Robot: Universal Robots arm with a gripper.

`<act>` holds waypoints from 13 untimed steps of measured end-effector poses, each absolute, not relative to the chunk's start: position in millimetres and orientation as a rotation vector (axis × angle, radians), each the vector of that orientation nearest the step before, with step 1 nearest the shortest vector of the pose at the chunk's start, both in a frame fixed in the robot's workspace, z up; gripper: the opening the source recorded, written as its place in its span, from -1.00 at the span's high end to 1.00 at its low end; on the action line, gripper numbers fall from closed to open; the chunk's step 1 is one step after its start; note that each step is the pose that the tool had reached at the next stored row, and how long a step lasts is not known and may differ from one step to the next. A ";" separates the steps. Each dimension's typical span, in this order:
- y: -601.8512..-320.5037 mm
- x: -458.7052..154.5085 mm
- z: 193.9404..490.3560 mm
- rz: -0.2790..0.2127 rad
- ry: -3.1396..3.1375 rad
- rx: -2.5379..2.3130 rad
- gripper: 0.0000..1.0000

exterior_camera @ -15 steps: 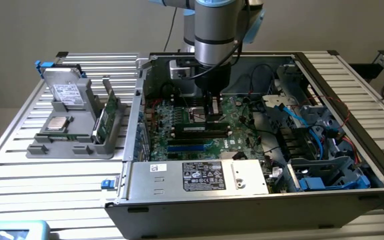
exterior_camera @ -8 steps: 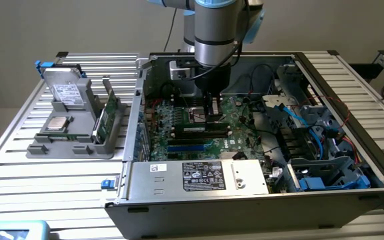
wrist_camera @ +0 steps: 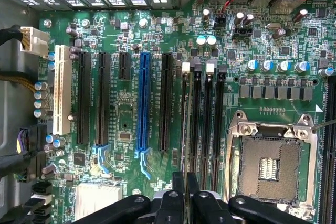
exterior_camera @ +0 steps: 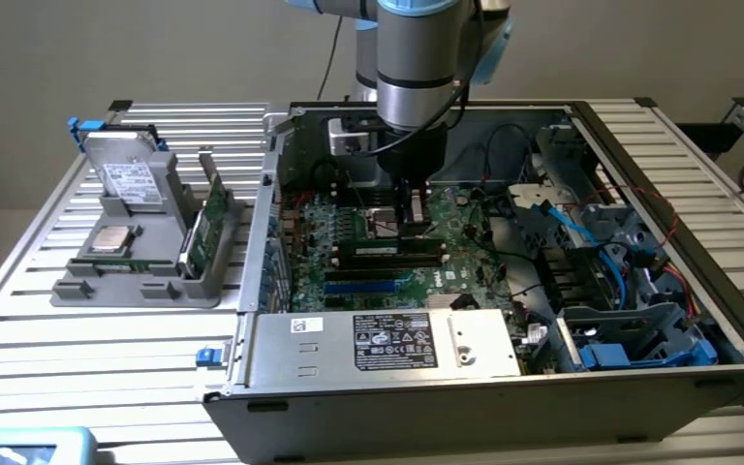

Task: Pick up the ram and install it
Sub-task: 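Insert the ram into the slot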

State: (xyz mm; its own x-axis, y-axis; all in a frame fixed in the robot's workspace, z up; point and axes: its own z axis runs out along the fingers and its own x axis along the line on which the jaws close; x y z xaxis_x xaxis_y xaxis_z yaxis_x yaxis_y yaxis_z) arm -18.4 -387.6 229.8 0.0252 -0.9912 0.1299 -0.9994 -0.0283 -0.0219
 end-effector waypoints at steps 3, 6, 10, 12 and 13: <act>-388.5 -17.8 229.8 0.167 -2.136 2.194 0.73; -388.5 -17.8 229.2 0.168 -2.136 2.194 0.73; -388.5 -17.8 228.1 0.171 -2.138 2.196 0.73; -388.5 -18.1 227.9 0.172 -2.138 2.196 0.73; -388.5 -18.3 227.7 0.173 -2.139 2.196 0.73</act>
State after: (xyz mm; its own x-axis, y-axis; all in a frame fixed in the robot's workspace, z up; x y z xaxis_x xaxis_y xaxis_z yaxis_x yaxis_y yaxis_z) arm -18.3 -388.5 227.7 0.0245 -0.9912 0.1301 -0.9992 -0.0283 -0.0275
